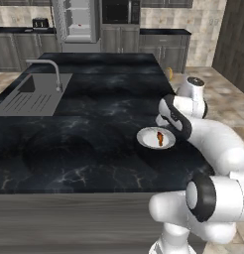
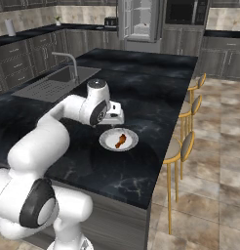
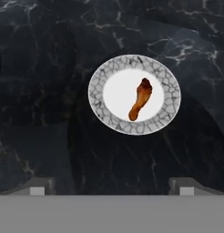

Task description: Take the chicken drumstick from the fridge and place it on the digital scale on the counter by the fridge. Wait a few seconds for a reading, then move it to the plate on the dining counter.

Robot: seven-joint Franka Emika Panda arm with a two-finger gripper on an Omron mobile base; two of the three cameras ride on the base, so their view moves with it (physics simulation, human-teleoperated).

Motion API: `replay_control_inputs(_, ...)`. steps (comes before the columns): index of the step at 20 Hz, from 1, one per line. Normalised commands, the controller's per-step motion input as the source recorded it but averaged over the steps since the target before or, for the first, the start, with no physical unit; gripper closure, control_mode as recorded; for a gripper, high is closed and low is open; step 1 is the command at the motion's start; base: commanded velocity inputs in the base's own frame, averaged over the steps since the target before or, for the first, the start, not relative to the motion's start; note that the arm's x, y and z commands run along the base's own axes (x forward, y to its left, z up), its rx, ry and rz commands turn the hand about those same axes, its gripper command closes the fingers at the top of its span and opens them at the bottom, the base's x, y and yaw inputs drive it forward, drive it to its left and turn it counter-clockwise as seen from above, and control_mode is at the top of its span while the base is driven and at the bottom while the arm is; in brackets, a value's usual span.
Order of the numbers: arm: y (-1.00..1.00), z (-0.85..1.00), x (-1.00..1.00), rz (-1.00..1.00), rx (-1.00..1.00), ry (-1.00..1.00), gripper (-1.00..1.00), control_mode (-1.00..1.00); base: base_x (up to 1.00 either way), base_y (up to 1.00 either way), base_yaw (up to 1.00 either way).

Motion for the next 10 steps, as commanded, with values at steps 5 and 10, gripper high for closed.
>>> replay_control_inputs(5,0.57,0.15,-1.00,0.10,-0.07,0.00,-1.00,-1.00,0.00,0.00,0.00)
replay_control_inputs(10,0.51,0.02,-0.87,0.10,-0.05,0.06,-1.00,-1.00,0.00,0.00,0.00)
